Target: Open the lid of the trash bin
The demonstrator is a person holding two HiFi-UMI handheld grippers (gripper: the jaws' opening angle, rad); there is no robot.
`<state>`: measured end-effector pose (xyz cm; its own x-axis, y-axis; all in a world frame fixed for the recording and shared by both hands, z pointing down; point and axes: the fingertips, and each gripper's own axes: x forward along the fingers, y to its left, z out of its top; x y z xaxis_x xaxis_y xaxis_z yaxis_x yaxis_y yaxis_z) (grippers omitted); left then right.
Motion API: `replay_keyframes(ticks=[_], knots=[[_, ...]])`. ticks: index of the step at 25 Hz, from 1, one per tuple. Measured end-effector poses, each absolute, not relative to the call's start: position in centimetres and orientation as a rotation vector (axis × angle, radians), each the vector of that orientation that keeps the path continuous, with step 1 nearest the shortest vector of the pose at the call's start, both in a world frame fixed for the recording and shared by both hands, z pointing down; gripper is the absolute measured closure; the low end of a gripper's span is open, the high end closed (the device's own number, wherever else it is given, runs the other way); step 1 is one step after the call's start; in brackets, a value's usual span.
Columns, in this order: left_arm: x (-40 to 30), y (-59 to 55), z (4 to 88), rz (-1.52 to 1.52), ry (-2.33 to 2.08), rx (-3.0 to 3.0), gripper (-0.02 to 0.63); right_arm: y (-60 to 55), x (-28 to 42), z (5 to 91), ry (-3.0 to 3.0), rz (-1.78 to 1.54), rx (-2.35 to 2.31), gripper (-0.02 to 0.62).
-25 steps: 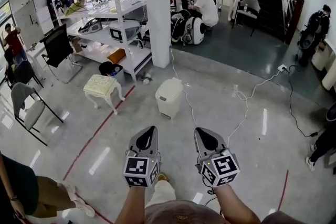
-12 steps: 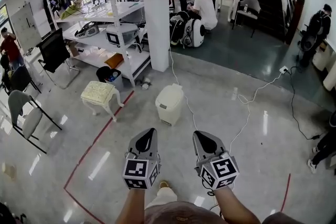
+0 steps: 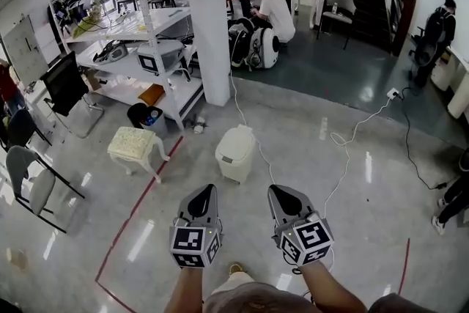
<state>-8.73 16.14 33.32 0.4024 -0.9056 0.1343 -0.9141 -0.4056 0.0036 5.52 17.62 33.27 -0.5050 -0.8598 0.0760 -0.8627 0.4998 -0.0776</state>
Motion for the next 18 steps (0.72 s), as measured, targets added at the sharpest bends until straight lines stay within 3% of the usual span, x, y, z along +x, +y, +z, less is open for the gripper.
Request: replay_keyframes(ticks=[18], knots=[[-12.5, 8.8, 33.4, 0.157, -1.580, 2.626, 0.612, 10.8, 1.6, 33.0, -2.647, 0.149, 1.638, 0.566]])
